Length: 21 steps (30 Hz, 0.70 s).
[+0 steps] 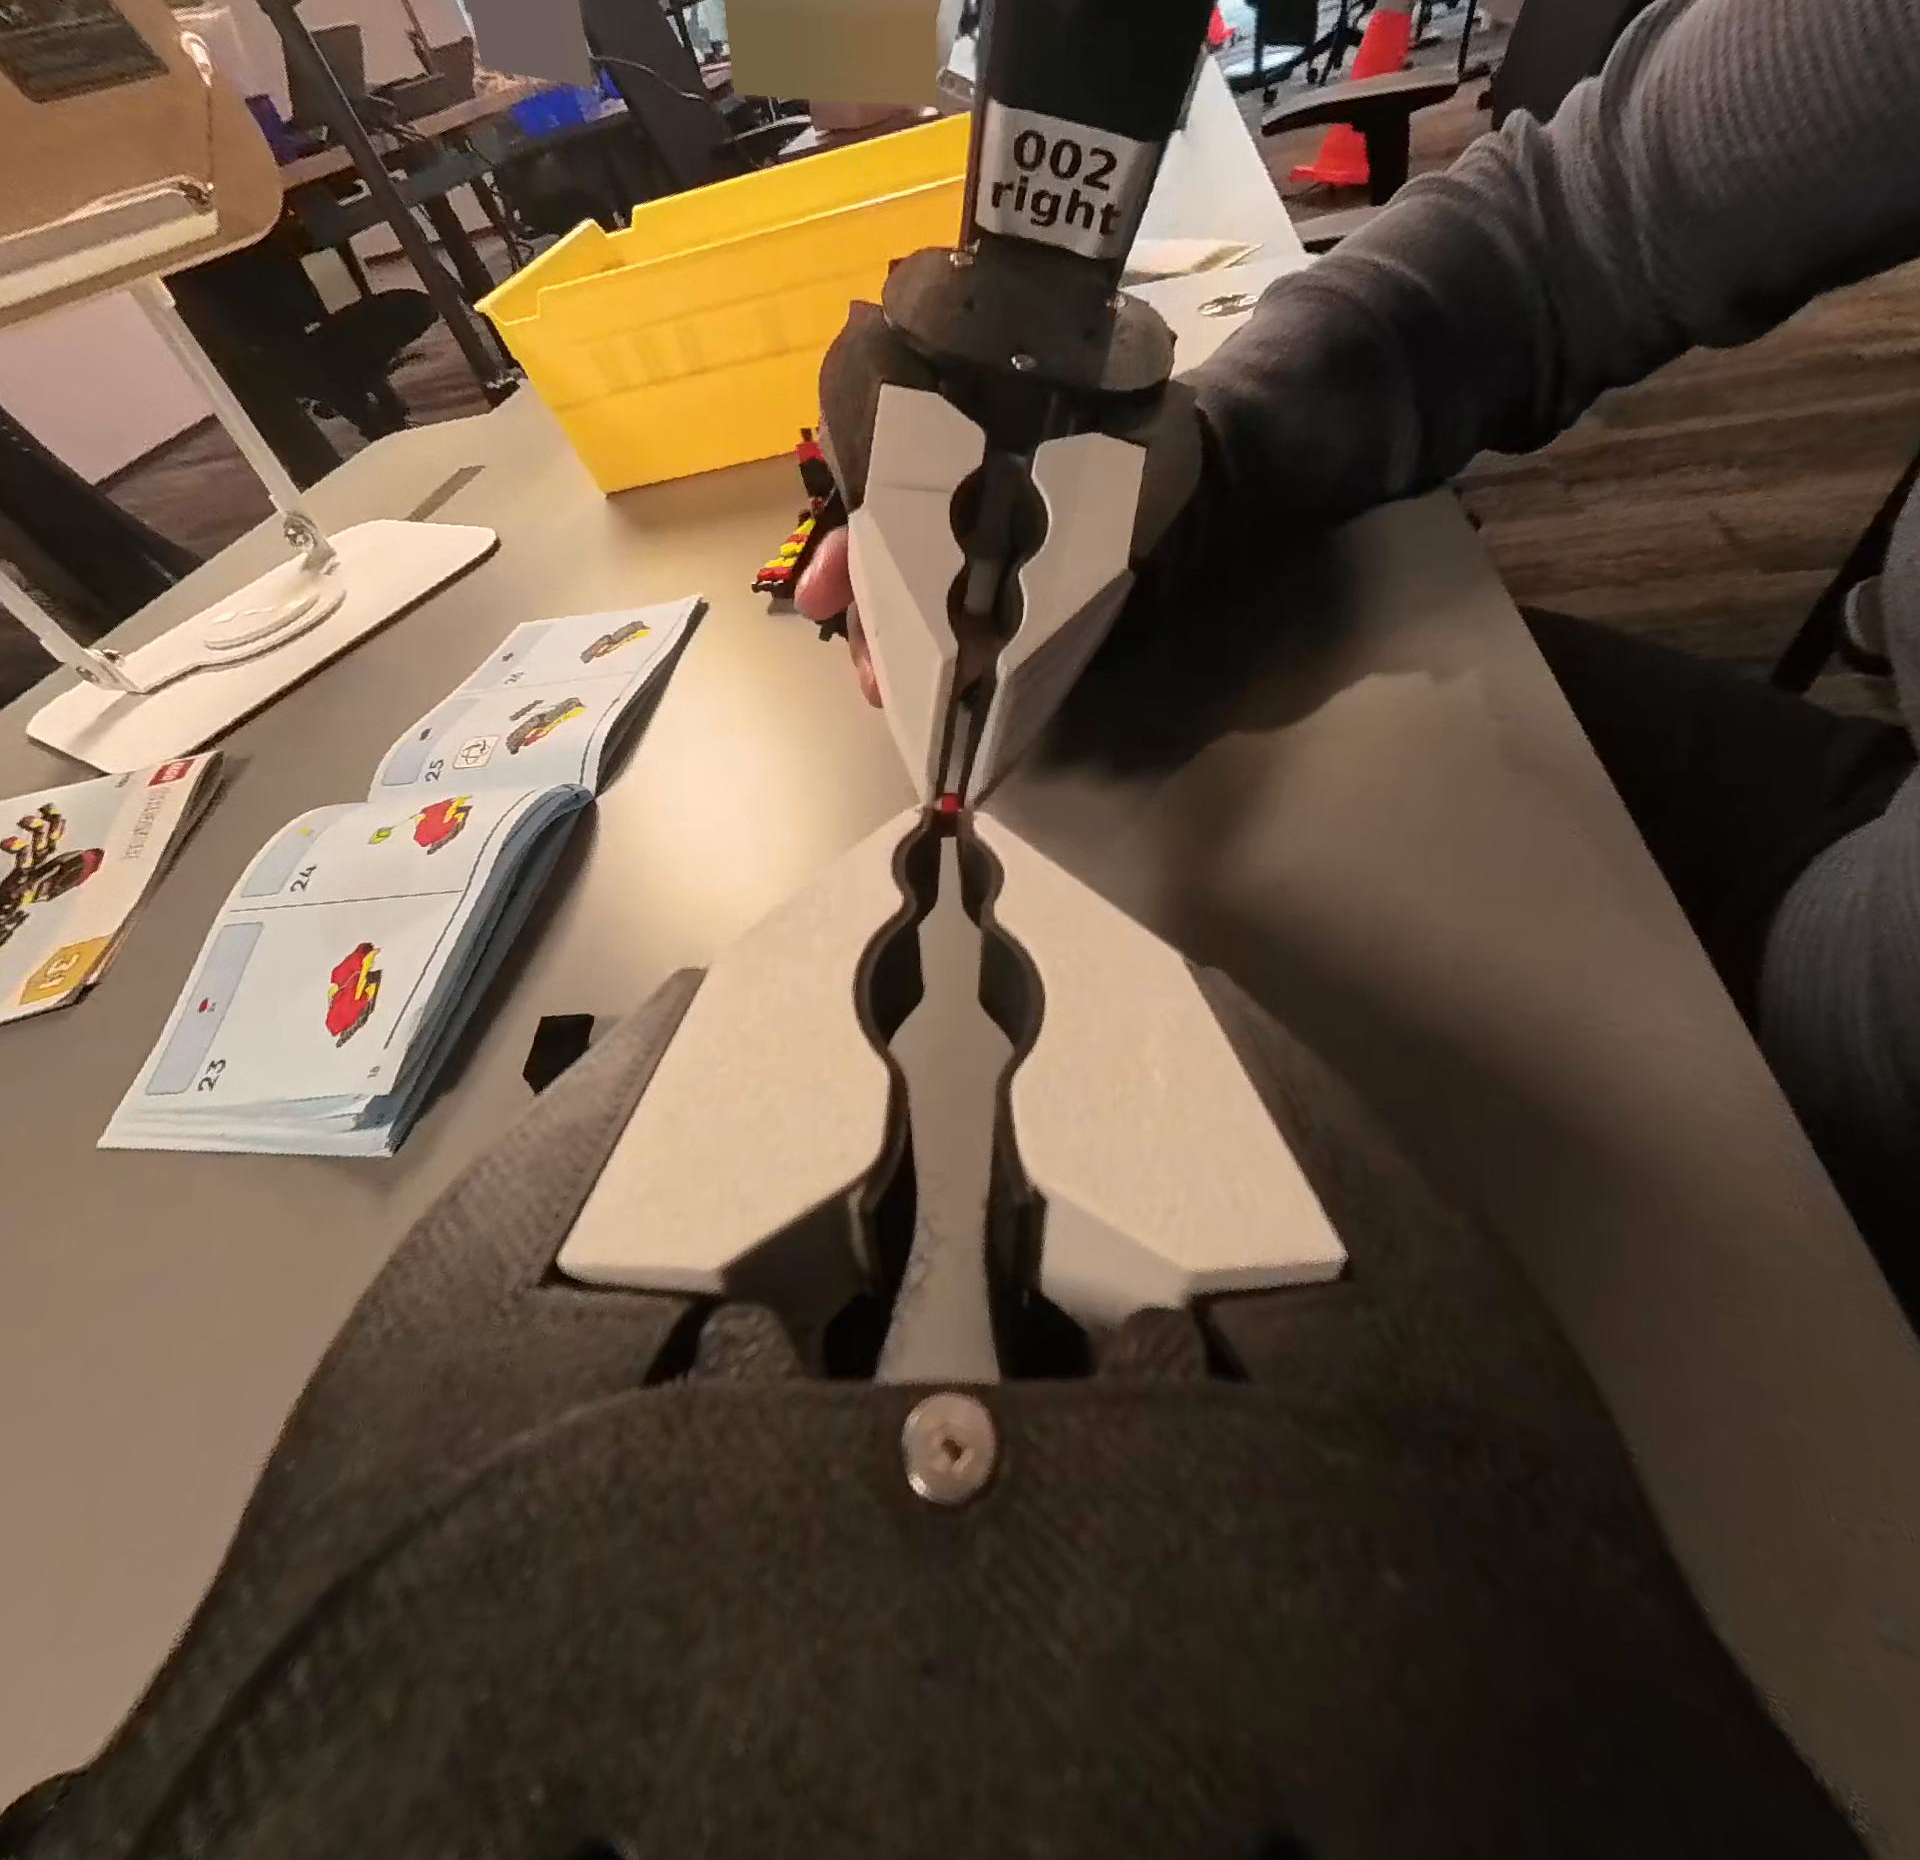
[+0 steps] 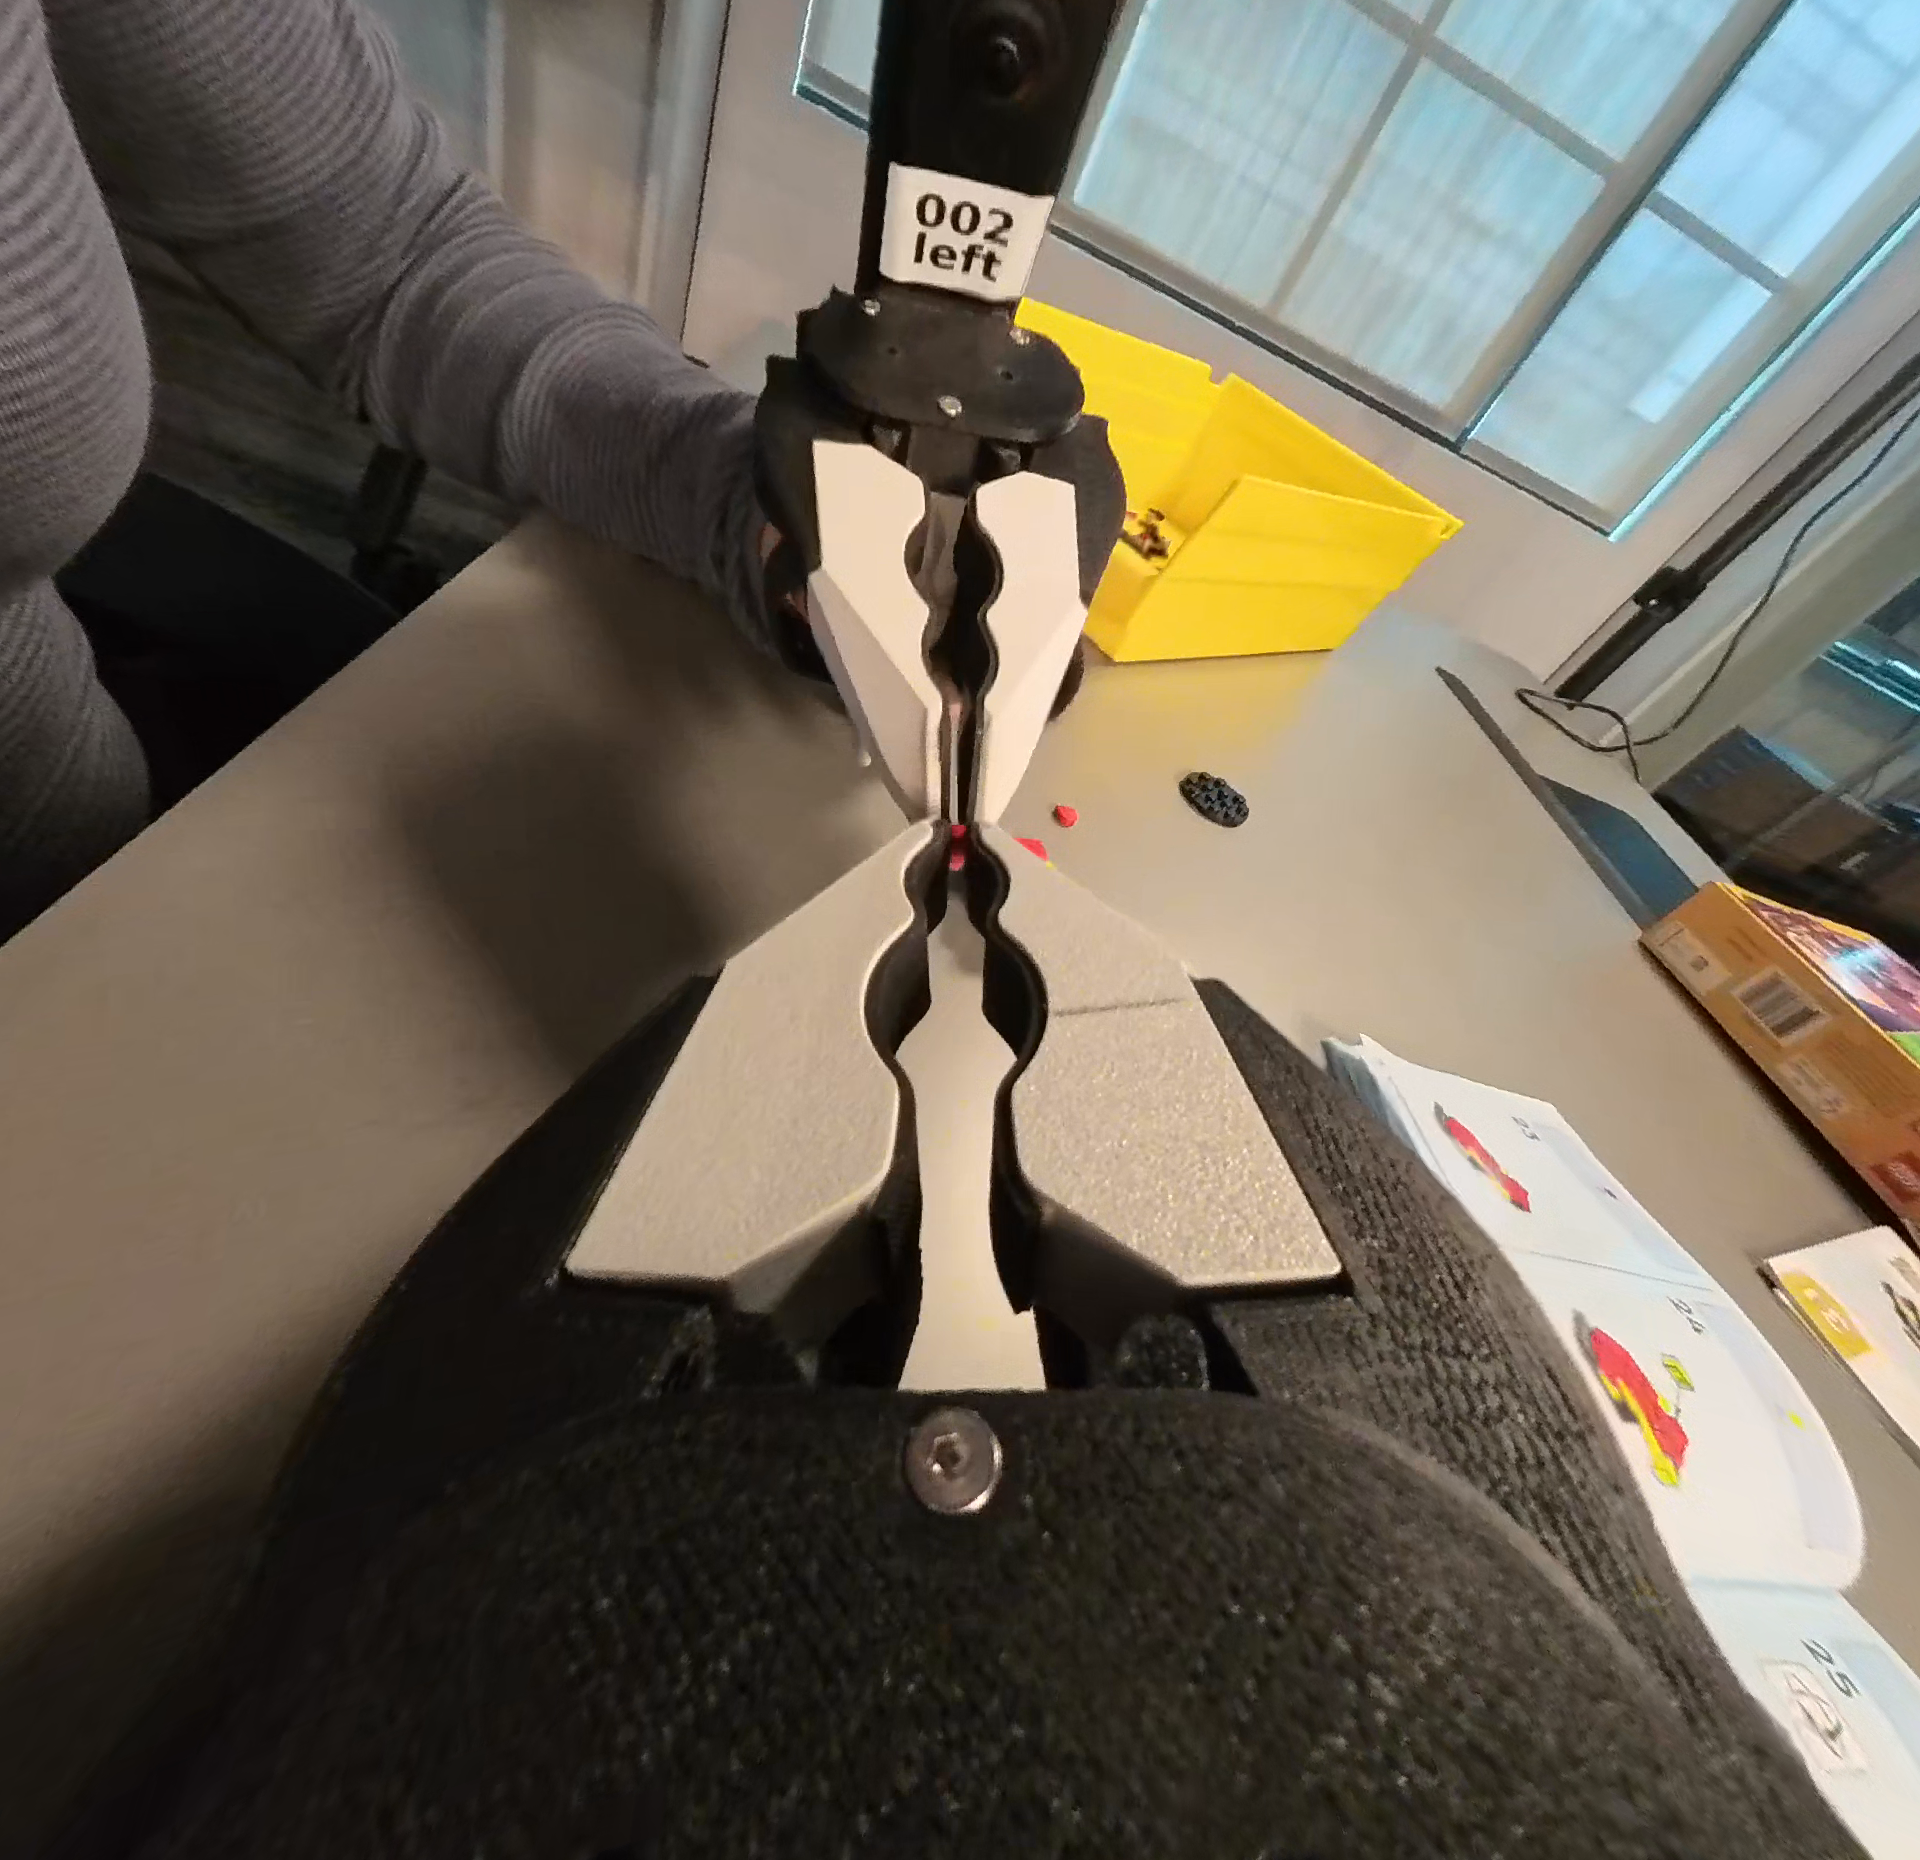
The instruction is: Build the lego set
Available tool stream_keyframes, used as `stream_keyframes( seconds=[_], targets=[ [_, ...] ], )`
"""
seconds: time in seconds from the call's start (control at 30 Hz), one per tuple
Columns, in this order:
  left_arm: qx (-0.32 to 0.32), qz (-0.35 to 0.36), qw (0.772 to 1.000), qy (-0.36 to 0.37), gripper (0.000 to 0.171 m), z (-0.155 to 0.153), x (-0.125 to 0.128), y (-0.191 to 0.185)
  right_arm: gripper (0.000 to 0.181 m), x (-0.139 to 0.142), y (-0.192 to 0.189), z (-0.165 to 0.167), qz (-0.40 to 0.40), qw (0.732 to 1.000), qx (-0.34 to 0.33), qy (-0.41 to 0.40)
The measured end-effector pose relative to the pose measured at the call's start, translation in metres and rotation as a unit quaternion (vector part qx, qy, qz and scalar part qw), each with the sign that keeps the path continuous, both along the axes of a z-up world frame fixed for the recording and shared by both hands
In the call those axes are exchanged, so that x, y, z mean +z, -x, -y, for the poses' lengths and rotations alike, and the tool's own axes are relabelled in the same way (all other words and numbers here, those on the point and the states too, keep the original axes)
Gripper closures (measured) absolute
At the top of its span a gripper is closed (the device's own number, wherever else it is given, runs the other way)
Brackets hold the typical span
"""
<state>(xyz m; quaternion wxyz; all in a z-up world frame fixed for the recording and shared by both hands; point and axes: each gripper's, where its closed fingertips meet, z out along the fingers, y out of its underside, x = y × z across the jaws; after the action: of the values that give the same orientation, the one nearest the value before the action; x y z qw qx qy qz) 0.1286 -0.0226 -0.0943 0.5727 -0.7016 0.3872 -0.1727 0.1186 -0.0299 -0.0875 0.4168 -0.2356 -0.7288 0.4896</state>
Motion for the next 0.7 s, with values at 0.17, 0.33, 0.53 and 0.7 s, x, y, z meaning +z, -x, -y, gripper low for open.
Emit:
stream_keyframes(
  seconds=[0.17, 0.33, 0.53, 0.7],
  targets=[
    [0.028, -0.011, 1.0, 0.001, 0.168, -0.005, -0.004, 0.005, 0.181, -0.006, 0.006, -0.01, 0.015, 0.999, -0.038, -0.028],
    [0.058, -0.041, 0.997, 0.006, 0.168, -0.005, -0.007, 0.036, 0.181, -0.044, 0.011, -0.05, 0.031, 0.946, -0.14, -0.289],
    [0.106, -0.036, 0.994, -0.013, 0.168, -0.01, 0.004, 0.06, 0.181, -0.065, 0.008, -0.048, 0.044, 0.903, -0.12, -0.411],
    [0.093, 0.045, 0.993, 0.05, 0.168, -0.01, 0.003, 0.056, 0.181, -0.069, 0.005, -0.046, 0.06, 0.905, -0.106, -0.407]
  ],
)
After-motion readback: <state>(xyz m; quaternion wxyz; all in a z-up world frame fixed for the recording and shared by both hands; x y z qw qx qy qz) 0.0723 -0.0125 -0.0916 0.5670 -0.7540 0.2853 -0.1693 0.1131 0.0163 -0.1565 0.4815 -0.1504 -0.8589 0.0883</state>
